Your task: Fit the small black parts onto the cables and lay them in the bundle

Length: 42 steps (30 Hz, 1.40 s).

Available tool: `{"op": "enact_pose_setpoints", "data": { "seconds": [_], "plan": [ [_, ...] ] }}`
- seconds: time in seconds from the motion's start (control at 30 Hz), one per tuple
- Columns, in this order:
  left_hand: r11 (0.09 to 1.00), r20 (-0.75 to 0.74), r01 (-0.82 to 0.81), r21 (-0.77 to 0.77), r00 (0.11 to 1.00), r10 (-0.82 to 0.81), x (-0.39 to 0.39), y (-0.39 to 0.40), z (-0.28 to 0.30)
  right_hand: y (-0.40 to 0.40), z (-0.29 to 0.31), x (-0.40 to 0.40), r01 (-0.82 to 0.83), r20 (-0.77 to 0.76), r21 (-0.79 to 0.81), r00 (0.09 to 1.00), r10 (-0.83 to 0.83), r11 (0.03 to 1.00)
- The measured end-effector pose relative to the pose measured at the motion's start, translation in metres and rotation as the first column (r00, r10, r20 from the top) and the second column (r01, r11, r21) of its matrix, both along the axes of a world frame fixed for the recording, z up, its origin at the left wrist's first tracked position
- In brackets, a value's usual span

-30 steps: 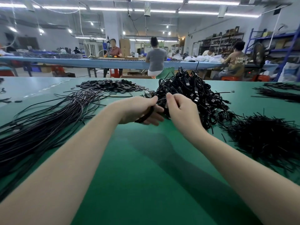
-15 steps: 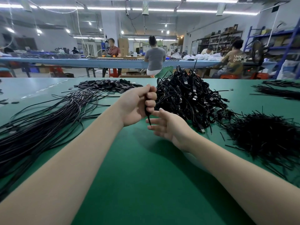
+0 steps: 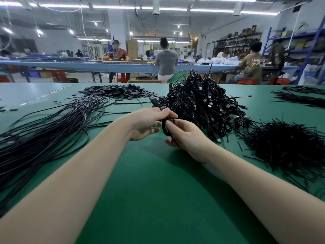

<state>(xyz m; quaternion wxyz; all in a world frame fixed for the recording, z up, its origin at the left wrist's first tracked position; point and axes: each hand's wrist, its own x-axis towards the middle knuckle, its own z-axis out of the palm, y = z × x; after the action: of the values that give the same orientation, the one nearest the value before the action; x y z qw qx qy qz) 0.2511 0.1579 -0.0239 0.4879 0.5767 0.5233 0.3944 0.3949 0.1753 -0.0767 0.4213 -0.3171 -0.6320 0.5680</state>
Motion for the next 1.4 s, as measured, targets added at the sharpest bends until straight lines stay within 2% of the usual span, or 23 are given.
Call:
{"op": "enact_pose_setpoints", "data": {
  "seconds": [0.13, 0.2, 0.33, 0.4, 0.47, 0.53, 0.6, 0.7, 0.8, 0.93, 1.0, 1.07, 1.1, 1.13, 1.17, 1.2, 1.23, 1.27, 1.3, 1.33, 1.4],
  "plan": [
    [0.998, 0.086, 0.066, 0.026, 0.994, -0.068, 0.003, 0.002, -0.005, 0.0, -0.002, -0.001, 0.052, 0.009, 0.132, 0.999, -0.053, 0.99],
    [0.994, 0.057, 0.093, 0.062, 0.994, -0.097, 0.005, 0.002, -0.006, 0.001, -0.001, -0.001, 0.068, 0.052, 0.18, 0.996, -0.079, 0.981],
    [0.986, -0.021, 0.099, 0.136, 0.995, -0.097, 0.012, 0.001, -0.012, 0.0, -0.001, -0.002, 0.1, 0.233, 0.361, 0.953, -0.193, 0.927],
    [0.981, -0.037, 0.049, 0.188, 0.998, -0.042, 0.016, 0.002, -0.016, 0.0, 0.0, -0.002, 0.115, 0.365, 0.429, 0.885, -0.288, 0.896],
    [0.97, -0.055, 0.013, 0.243, 0.998, 0.0, 0.02, 0.004, -0.02, 0.0, 0.001, -0.001, 0.123, 0.512, 0.505, 0.754, -0.412, 0.854],
    [0.958, -0.083, -0.002, 0.285, 0.996, 0.027, 0.022, 0.006, -0.022, 0.0, 0.001, 0.0, 0.118, 0.578, 0.565, 0.649, -0.494, 0.817],
    [0.95, -0.07, -0.007, 0.313, 0.997, 0.03, 0.024, 0.007, -0.025, 0.001, 0.001, 0.0, 0.122, 0.57, 0.546, 0.671, -0.475, 0.829],
    [0.952, 0.048, -0.007, 0.307, 0.999, -0.008, 0.026, 0.006, -0.029, 0.0, 0.0, -0.004, 0.136, 0.423, 0.451, 0.838, -0.345, 0.882],
    [0.955, 0.114, -0.028, 0.295, 0.993, -0.006, 0.031, 0.006, -0.031, -0.004, -0.003, -0.01, 0.181, 0.288, 0.406, 0.905, -0.313, 0.896],
    [0.965, 0.19, -0.061, 0.256, 0.982, 0.011, 0.028, 0.006, -0.026, 0.003, -0.003, -0.004, 0.246, 0.32, 0.468, 0.848, -0.422, 0.849],
    [0.959, 0.217, -0.14, 0.245, 0.972, 0.086, 0.025, 0.006, -0.026, 0.007, -0.002, 0.003, 0.291, 0.347, 0.476, 0.805, -0.481, 0.83],
    [0.88, 0.144, -0.261, 0.396, 0.964, 0.222, 0.02, 0.008, -0.029, 0.01, -0.004, 0.009, 0.287, 0.434, 0.513, 0.727, -0.533, 0.809],
    [0.807, 0.04, -0.274, 0.523, 0.954, 0.298, 0.018, 0.009, -0.033, 0.012, -0.005, 0.011, 0.27, 0.486, 0.539, 0.675, -0.556, 0.798],
    [0.721, -0.122, -0.21, 0.661, 0.917, 0.379, 0.016, 0.01, -0.038, 0.014, -0.007, 0.013, 0.249, 0.532, 0.557, 0.625, -0.571, 0.792],
    [0.635, -0.31, -0.071, 0.769, 0.828, 0.468, 0.015, 0.01, -0.043, 0.014, -0.008, 0.016, 0.224, 0.571, 0.566, 0.587, -0.573, 0.793],
    [0.564, -0.471, 0.097, 0.82, 0.673, 0.57, 0.015, 0.008, -0.048, 0.014, -0.009, 0.017, 0.183, 0.608, 0.573, 0.559, -0.564, 0.799],
    [0.508, -0.562, 0.252, 0.824, 0.484, 0.671, 0.016, 0.007, -0.052, 0.015, -0.01, 0.017, 0.128, 0.643, 0.587, 0.527, -0.556, 0.8],
    [0.473, -0.593, 0.38, 0.795, 0.325, 0.736, 0.016, 0.006, -0.055, 0.015, -0.01, 0.017, 0.06, 0.677, 0.604, 0.487, -0.552, 0.795],
    [0.471, -0.609, 0.461, 0.752, 0.213, 0.764, 0.015, 0.006, -0.057, 0.015, -0.009, 0.018, -0.012, 0.712, 0.611, 0.445, -0.543, 0.791],
    [0.492, -0.63, 0.497, 0.715, 0.151, 0.762, 0.015, 0.005, -0.059, 0.015, -0.007, 0.018, -0.07, 0.741, 0.602, 0.421, -0.523, 0.796],
    [0.491, -0.635, 0.524, 0.696, 0.128, 0.762, 0.013, 0.006, -0.059, 0.016, -0.001, 0.02, -0.17, 0.784, 0.576, 0.391, -0.482, 0.8]
  ]
}}
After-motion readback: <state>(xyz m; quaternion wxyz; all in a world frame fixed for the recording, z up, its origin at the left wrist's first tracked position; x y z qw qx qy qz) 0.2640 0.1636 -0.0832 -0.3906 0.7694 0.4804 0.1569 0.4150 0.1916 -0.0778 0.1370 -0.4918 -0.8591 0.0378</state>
